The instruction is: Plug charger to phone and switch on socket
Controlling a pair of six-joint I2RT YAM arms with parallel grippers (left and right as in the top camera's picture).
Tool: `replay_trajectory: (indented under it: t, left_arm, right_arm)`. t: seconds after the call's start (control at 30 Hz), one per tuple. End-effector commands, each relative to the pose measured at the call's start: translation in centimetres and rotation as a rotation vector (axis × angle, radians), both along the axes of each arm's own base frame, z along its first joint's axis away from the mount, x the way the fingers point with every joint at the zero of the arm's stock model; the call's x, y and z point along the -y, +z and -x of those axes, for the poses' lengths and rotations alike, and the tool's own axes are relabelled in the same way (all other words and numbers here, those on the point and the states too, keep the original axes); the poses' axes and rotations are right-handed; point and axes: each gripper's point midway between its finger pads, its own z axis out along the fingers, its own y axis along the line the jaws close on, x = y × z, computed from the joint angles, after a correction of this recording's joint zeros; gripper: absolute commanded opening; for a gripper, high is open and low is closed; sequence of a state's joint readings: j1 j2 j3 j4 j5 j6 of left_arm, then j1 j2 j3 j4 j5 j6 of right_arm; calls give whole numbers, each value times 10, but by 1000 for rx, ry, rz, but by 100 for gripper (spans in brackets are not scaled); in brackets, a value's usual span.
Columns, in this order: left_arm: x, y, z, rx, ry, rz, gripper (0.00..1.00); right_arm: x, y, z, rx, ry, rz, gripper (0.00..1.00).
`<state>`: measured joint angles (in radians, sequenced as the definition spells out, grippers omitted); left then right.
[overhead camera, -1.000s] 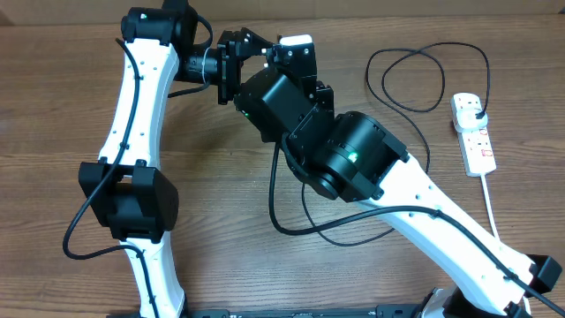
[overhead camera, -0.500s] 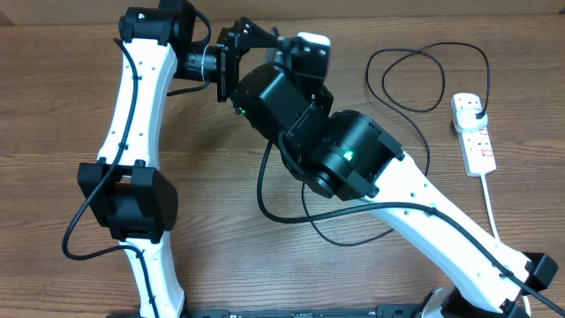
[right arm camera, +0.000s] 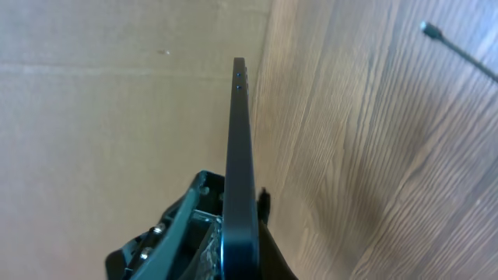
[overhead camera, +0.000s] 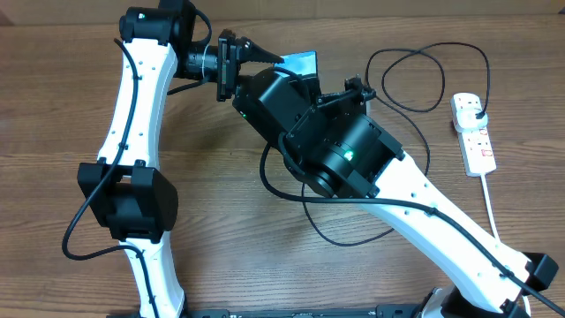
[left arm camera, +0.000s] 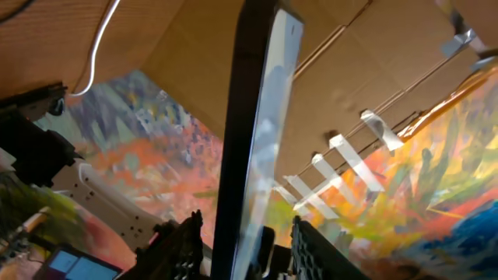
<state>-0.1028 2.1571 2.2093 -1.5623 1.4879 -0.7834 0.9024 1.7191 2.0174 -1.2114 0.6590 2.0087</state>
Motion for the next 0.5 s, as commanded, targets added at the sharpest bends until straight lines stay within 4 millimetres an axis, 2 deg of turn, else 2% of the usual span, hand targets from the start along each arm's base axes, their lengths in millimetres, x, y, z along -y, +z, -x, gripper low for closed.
replay_trajectory:
  t: [0.0, 0.23, 0.33, 0.4, 0.47]
  left_arm:
    - [0, 20, 8, 31, -1, 9, 39]
    - [0, 21, 8, 20, 1, 8, 21]
    - [0, 20, 9, 11, 0, 7, 20]
    - [0, 20, 9, 6, 1, 6, 16]
    - [0, 20, 8, 6, 2, 6, 15]
  right_arm:
    - [2, 16, 3, 20, -66, -142, 4]
    - [-3, 22, -1, 45, -64, -177, 5]
    - [-4, 23, -1, 45, -64, -179, 7]
    - [-7, 21, 0, 31, -54, -197, 11]
    - [-13, 20, 2, 12, -43, -237, 9]
